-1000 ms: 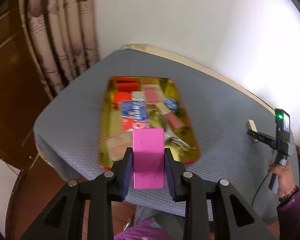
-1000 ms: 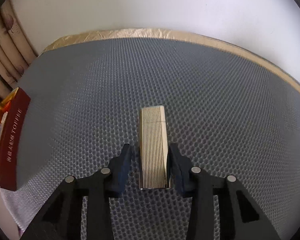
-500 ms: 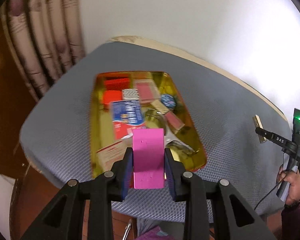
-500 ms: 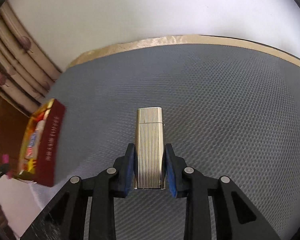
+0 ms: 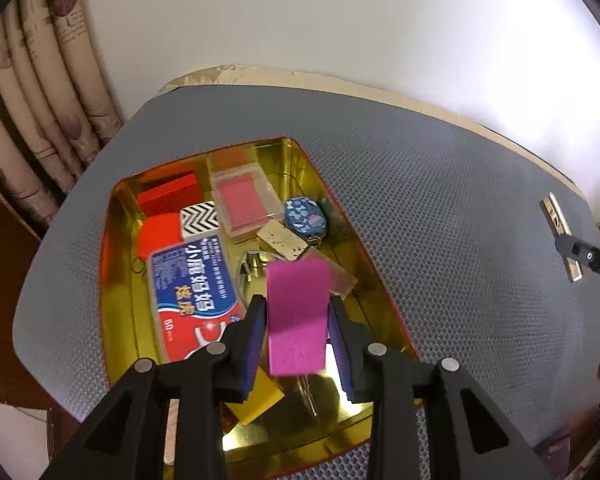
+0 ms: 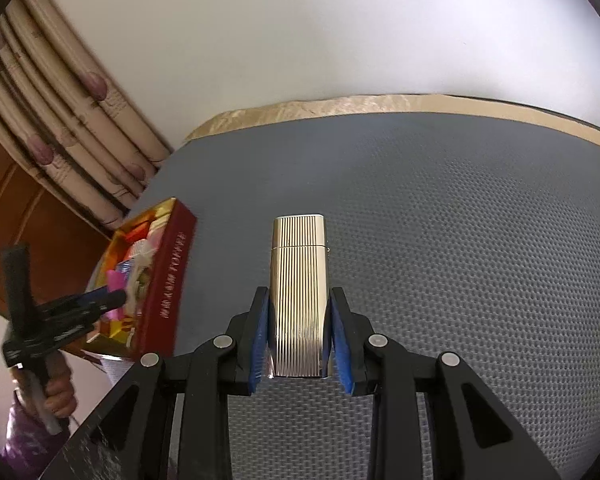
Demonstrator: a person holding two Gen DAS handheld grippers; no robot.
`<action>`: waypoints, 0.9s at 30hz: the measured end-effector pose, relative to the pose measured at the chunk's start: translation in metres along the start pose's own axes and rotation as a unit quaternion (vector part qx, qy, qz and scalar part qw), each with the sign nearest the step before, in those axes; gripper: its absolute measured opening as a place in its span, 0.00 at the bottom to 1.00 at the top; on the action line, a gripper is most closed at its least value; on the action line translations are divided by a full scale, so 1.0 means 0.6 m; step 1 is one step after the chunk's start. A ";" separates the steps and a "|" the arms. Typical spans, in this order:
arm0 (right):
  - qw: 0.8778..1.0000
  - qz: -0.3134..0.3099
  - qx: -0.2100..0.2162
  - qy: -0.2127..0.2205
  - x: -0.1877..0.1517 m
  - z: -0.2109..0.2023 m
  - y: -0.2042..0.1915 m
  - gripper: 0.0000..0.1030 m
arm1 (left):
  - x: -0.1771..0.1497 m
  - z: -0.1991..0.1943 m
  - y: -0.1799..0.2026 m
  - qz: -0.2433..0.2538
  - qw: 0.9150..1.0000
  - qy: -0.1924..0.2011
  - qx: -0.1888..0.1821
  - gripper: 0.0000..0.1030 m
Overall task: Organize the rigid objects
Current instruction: 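Lower the pink eraser into the tray with the left tool while the right tool carries the lighter there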
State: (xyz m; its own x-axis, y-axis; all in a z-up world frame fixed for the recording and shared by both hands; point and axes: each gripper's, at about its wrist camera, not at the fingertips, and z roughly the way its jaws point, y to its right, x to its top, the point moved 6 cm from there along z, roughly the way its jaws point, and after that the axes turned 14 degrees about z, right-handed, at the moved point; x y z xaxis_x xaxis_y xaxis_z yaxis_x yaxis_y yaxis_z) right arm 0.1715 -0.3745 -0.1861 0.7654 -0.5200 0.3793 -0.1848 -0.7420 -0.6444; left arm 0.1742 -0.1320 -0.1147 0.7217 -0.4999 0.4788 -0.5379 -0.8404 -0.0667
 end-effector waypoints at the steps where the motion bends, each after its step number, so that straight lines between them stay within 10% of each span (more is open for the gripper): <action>1: 1.000 -0.004 0.005 -0.002 -0.001 0.000 -0.009 0.27 | -0.001 0.002 0.000 0.000 1.000 0.002 -0.013 0.32; 7: 0.999 -0.027 0.043 -0.011 -0.012 -0.005 -0.078 0.27 | -0.009 -0.047 -0.026 -0.052 0.997 0.039 -0.035 0.35; 15: 0.990 -0.062 0.105 -0.069 -0.041 0.029 -0.199 0.27 | -0.126 -0.186 -0.095 -0.167 0.968 0.094 0.161 0.57; 27: 0.980 -0.032 0.106 -0.165 -0.077 0.208 -0.317 0.27 | -0.209 -0.171 -0.155 -0.241 0.950 0.070 0.185 0.57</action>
State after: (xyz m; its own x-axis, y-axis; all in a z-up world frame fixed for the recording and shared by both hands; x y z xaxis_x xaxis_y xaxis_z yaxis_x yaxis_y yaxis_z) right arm 0.2483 -0.1565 -0.1638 0.9356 -0.2844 0.2092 -0.0258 -0.6461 -0.7628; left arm 0.0890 0.0303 -0.0785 0.7665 -0.0270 0.6416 0.0499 -0.9936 -0.1013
